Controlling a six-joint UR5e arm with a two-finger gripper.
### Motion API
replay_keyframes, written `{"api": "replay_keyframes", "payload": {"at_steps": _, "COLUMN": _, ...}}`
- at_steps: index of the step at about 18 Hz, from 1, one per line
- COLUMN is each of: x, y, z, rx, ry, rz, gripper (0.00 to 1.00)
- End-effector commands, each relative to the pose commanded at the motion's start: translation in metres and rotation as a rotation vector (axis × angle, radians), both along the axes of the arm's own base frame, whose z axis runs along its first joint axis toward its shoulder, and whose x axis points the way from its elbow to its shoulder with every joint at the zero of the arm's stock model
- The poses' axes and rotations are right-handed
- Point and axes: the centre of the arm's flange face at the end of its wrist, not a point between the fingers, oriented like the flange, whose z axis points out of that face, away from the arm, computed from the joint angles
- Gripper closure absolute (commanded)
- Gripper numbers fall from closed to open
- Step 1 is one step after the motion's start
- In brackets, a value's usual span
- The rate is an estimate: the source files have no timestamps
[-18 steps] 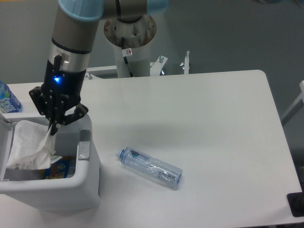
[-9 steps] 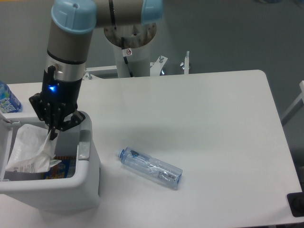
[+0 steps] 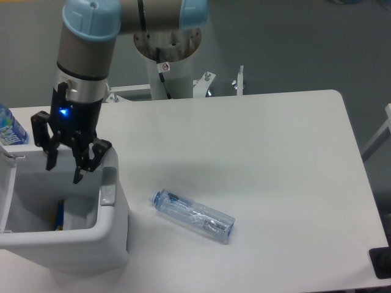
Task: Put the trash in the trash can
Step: 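Move the gripper over the clear water bottle and lower it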
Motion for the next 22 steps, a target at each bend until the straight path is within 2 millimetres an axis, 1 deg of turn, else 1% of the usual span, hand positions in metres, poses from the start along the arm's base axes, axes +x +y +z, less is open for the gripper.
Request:
{"api": "replay_keyframes", "payload": {"at_steps": 2, "x": -0.006, "y": -0.002, "z": 0.007, "rx": 0.009, "ry": 0.002, "rz": 0.021, "gripper": 0.0}}
{"api": "replay_keyframes", "payload": {"at_steps": 3, "x": -0.012, "y": -0.004, "z": 0.008, "rx": 0.011, "ry": 0.002, "rz": 0.033, "gripper": 0.0}}
{"api": "replay_keyframes", "payload": {"at_steps": 4, "x": -0.022, "y": -0.007, "z": 0.01, "rx": 0.014, "ry": -0.006, "rz": 0.057, "gripper": 0.0}}
{"api": "replay_keyframes", "payload": {"at_steps": 5, "x": -0.035, "y": -0.011, "z": 0.014, "rx": 0.02, "ry": -0.015, "rz": 0.095, "gripper": 0.0}}
{"api": "replay_keyframes", "payload": {"at_steps": 7, "x": -0.055, "y": -0.011, "z": 0.025, "rx": 0.041, "ry": -0.072, "rz": 0.186, "gripper": 0.0}}
{"api": "replay_keyframes", "payload": {"at_steps": 9, "x": -0.089, "y": -0.013, "z": 0.032, "rx": 0.059, "ry": -0.131, "rz": 0.297, "gripper": 0.0}}
{"api": "replay_keyframes", "payload": {"at_steps": 11, "x": -0.114, "y": -0.019, "z": 0.035, "rx": 0.066, "ry": -0.167, "rz": 0.38, "gripper": 0.0}}
{"api": "replay_keyframes", "payload": {"at_steps": 13, "x": -0.134, "y": -0.026, "z": 0.033, "rx": 0.064, "ry": -0.196, "rz": 0.447, "gripper": 0.0}}
{"api": "replay_keyframes", "payload": {"at_steps": 16, "x": -0.168, "y": -0.038, "z": 0.02, "rx": 0.048, "ry": -0.253, "rz": 0.563, "gripper": 0.0}}
{"api": "replay_keyframes", "payload": {"at_steps": 17, "x": -0.178, "y": -0.042, "z": 0.013, "rx": 0.037, "ry": -0.276, "rz": 0.603, "gripper": 0.0}}
{"api": "replay_keyframes", "payload": {"at_steps": 20, "x": -0.208, "y": -0.053, "z": -0.019, "rx": -0.018, "ry": -0.311, "rz": 0.706, "gripper": 0.0}}
{"api": "replay_keyframes", "payload": {"at_steps": 22, "x": -0.22, "y": -0.061, "z": -0.038, "rx": -0.076, "ry": -0.262, "rz": 0.793, "gripper": 0.0}}
